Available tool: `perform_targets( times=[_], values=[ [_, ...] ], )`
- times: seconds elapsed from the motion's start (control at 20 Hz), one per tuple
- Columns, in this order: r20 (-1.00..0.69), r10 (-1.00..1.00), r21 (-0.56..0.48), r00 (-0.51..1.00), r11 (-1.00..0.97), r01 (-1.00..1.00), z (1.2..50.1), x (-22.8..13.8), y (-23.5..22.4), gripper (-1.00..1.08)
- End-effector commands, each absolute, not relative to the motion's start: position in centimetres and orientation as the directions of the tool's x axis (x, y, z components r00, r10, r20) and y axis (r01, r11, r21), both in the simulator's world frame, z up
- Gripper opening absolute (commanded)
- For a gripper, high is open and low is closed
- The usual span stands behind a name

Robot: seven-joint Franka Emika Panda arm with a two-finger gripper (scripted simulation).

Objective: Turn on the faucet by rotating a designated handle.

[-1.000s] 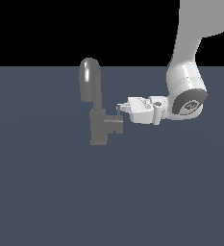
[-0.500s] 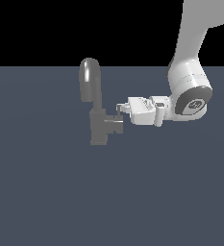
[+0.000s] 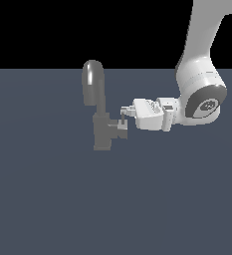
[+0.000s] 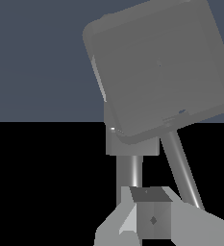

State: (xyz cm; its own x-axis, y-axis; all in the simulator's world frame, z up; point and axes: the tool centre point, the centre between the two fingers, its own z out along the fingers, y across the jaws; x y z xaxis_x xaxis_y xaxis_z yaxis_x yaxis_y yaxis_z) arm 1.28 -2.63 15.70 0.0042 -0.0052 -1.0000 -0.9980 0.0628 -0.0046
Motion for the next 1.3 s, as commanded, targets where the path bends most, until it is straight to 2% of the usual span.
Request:
perform_targets(
  times=[0.0,0.6,0.65,0.7,1.25],
  values=[
    [-1.000,-0.004,-0.003,0.003,0.062,-0.998,15.5,0.9,-2.6,-1.00],
    [-1.000,0.000,0.008,-0.008,0.058,-0.998,12.9,-4.0,-2.4,-1.00],
    [-1.000,0.000,0.008,-0.008,0.058,-0.998,12.9,-4.0,-2.4,-1.00],
    [-1.000,-0.005,-0.029,0.028,0.061,-0.998,14.5,-2.5,-2.4,-1.00],
    [-1.000,0.000,0.006,-0.006,0.057,-0.998,7.9,-5.3,-2.3,-1.00]
  ],
)
